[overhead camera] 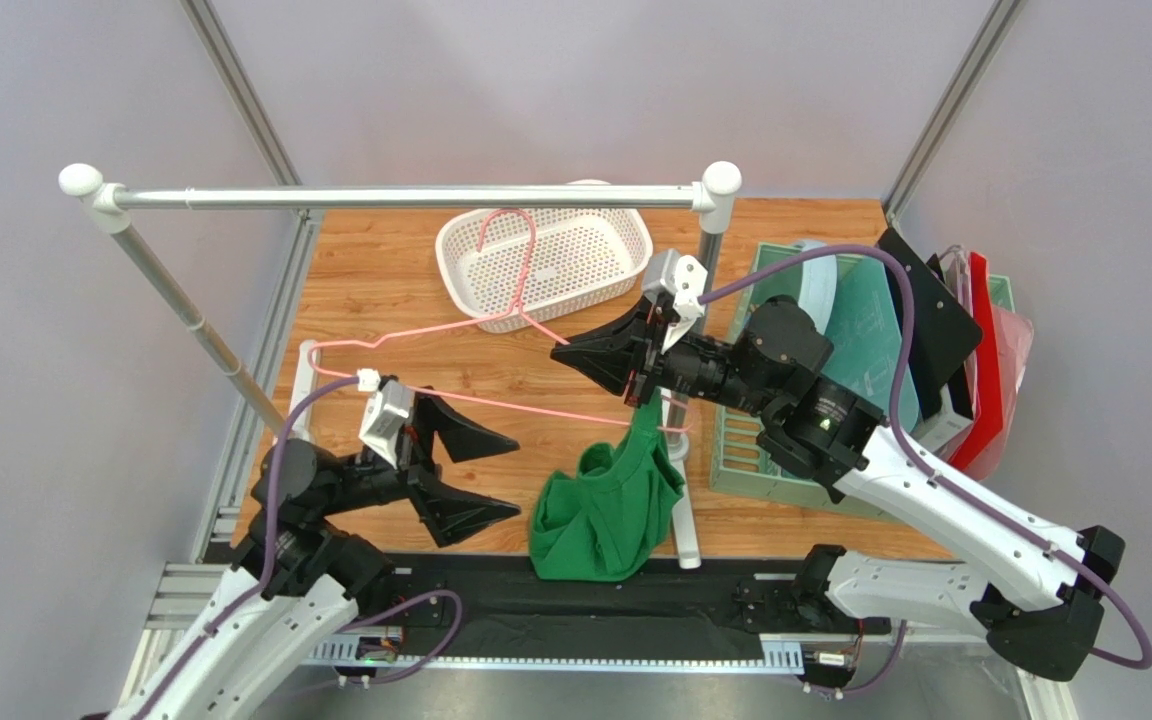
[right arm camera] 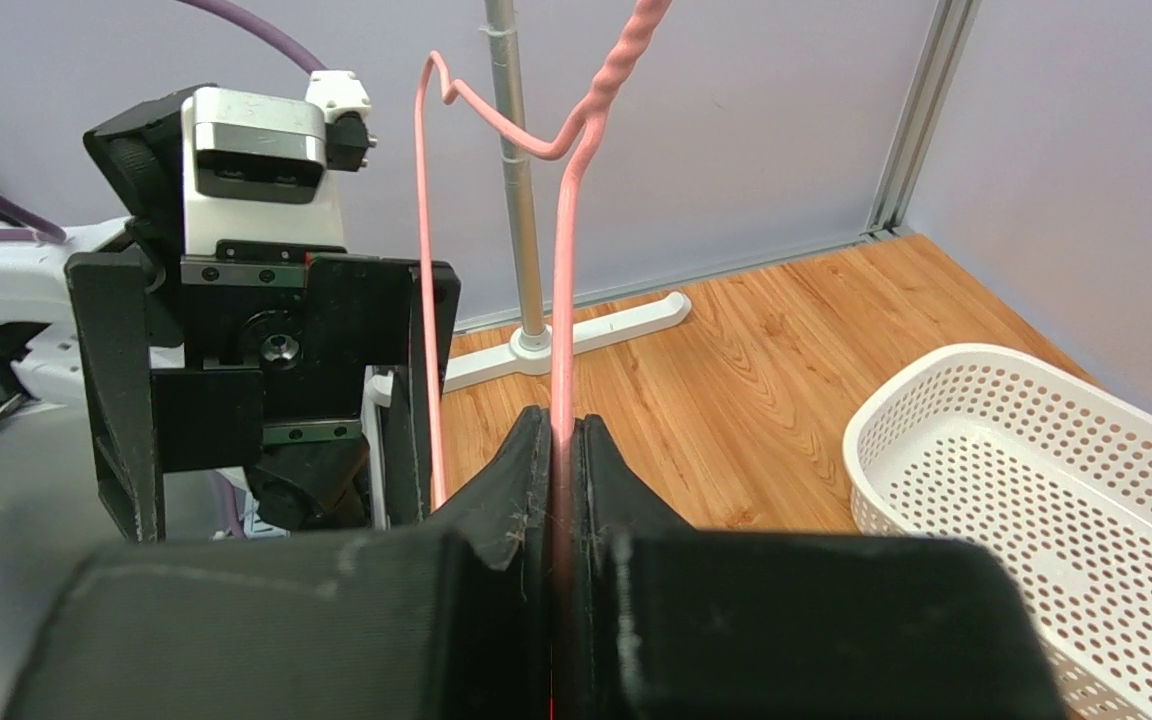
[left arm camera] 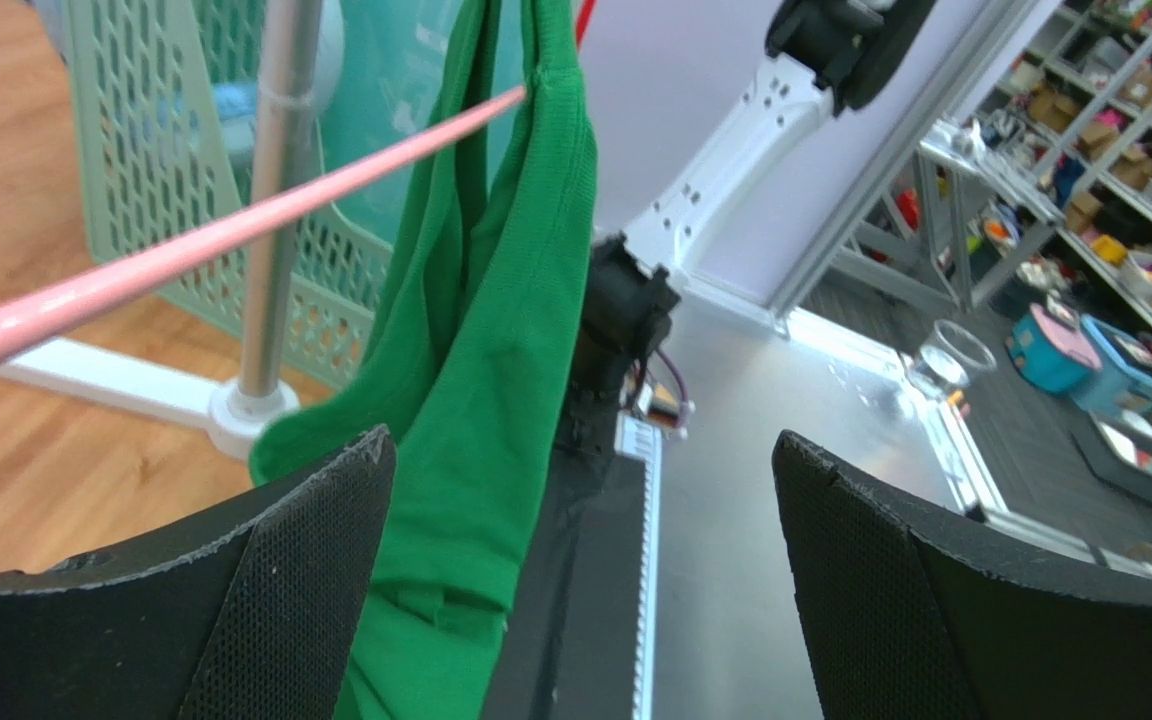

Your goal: Remove the tank top from the hanger

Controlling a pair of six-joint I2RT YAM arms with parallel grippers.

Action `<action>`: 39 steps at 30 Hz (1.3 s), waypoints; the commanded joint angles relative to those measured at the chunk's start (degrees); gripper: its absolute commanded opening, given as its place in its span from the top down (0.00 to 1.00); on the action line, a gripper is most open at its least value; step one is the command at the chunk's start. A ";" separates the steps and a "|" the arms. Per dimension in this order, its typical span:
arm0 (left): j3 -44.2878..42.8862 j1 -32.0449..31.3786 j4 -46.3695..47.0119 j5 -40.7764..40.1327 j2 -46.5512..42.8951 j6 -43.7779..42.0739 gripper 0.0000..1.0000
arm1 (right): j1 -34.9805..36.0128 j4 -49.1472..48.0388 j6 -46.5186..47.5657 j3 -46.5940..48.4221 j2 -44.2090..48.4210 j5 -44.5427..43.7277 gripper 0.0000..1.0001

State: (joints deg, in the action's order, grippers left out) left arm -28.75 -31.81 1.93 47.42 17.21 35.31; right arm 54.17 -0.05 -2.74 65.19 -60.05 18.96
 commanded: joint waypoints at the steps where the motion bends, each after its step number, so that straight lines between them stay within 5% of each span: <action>1: 6.04 -11.84 12.44 -23.31 -1.83 -6.13 0.01 | -0.21 -5.31 -1.38 1.43 -0.50 -1.38 1.00; 8: 14.68 -33.02 32.57 -51.14 7.03 -21.22 0.01 | -0.21 -5.66 -2.97 1.78 -0.94 -1.65 1.00; 10: 17.31 -40.50 46.53 -56.88 13.88 -25.97 0.01 | -0.21 -5.57 -3.06 2.05 -1.29 -1.82 1.00; 18: 15.04 -53.70 79.56 -72.89 45.17 -43.30 0.01 | -0.21 -5.39 -3.85 2.05 -1.82 -1.30 1.00; 30: 1.26 -54.58 81.65 -87.05 67.59 -43.31 0.01 | -0.29 -5.66 -4.55 0.82 -0.68 -1.47 1.00; 35: 1.50 -54.58 83.67 -86.18 70.59 -38.75 0.29 | -0.21 -10.13 -4.82 -1.99 1.43 -1.03 1.00; 39: 2.73 -54.58 83.32 -85.13 69.28 -36.02 0.61 | -0.21 -13.74 -4.38 -4.27 3.10 0.72 1.00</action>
State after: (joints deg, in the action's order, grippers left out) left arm -26.65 -86.15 73.78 -38.06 87.70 -4.29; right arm 54.17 -4.38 -6.85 62.15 -60.07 18.39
